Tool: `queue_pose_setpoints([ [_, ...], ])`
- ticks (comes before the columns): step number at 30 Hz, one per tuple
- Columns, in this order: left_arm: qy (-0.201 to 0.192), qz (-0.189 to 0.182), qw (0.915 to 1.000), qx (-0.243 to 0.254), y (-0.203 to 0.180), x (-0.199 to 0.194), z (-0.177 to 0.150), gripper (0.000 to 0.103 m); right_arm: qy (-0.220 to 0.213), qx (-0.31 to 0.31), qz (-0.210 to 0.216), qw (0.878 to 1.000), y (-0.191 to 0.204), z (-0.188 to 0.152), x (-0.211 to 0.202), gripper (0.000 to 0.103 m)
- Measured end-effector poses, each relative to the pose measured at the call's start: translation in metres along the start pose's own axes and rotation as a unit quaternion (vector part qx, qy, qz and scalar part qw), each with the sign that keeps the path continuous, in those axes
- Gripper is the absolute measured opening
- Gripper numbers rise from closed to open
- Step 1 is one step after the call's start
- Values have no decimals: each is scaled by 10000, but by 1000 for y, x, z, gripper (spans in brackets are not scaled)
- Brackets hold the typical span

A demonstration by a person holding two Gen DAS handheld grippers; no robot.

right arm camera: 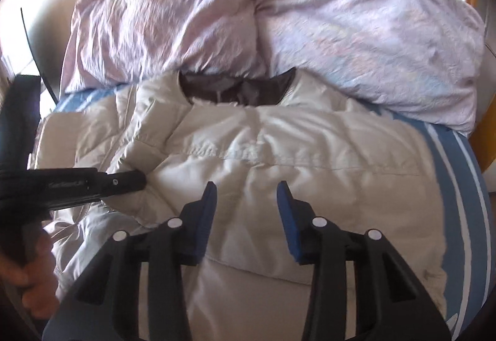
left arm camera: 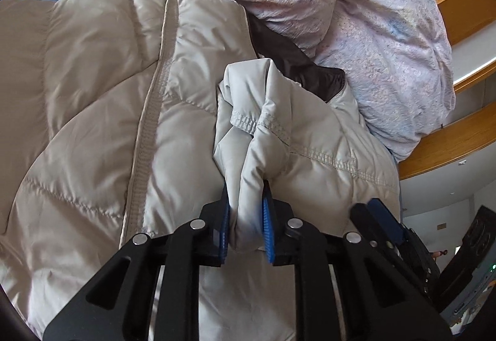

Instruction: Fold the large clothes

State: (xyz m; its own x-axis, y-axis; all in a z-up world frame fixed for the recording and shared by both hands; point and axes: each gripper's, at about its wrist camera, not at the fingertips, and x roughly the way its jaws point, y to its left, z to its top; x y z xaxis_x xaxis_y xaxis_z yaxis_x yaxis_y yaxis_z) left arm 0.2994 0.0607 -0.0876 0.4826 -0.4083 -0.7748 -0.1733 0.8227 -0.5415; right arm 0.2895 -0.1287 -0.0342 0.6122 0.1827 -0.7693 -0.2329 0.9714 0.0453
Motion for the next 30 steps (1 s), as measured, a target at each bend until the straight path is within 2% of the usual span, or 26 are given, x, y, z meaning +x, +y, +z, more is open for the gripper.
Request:
queue_pose_setpoints([
  [3, -20, 64, 10000, -23, 2, 2, -1, 26, 194, -133, -65, 9997, 10, 4, 16, 41],
  [6, 30, 5, 10000, -24, 3, -1, -2, 32, 725, -187, -233, 9969, 11, 0, 43, 42],
  [8, -52, 74, 10000, 33, 0, -9, -2, 37, 749, -225, -231, 9967, 11, -2, 48, 42],
  [9, -217, 130, 9996, 143, -5, -16, -1, 41, 750, -224, -214, 9967, 10, -2, 48, 42],
  [12, -515, 93, 9980, 349, -17, -30, 1, 47, 689, 45, 51, 9976, -2, 0, 34, 41],
  [14, -664, 54, 9958, 622, -31, -38, 0, 48, 353, 172, 76, 9992, -19, 1, 12, 42],
  [15, -754, 70, 9940, 794, -40, -40, -1, 50, 65, 195, -151, 9997, -31, 2, -4, 43],
  [18, -849, 143, 9894, 1167, -60, -34, -5, 59, -239, 439, -801, 9955, -67, 3, -20, 49],
  [21, -512, 192, 9923, 1116, -60, -6, -2, 59, -72, 800, -1162, 9900, -100, 3, -8, 49],
  [23, -414, 427, 9923, 1088, -56, 12, 0, 59, 160, 859, -1243, 9884, -111, -1, 8, 49],
  [26, -469, 633, 9898, 1189, -53, 22, -1, 58, 462, 483, -1501, 9864, -102, -9, 33, 51],
  [30, -481, 843, 9872, 1263, -54, 31, -2, 58, 490, 280, -1753, 9829, -95, -15, 45, 52],
])
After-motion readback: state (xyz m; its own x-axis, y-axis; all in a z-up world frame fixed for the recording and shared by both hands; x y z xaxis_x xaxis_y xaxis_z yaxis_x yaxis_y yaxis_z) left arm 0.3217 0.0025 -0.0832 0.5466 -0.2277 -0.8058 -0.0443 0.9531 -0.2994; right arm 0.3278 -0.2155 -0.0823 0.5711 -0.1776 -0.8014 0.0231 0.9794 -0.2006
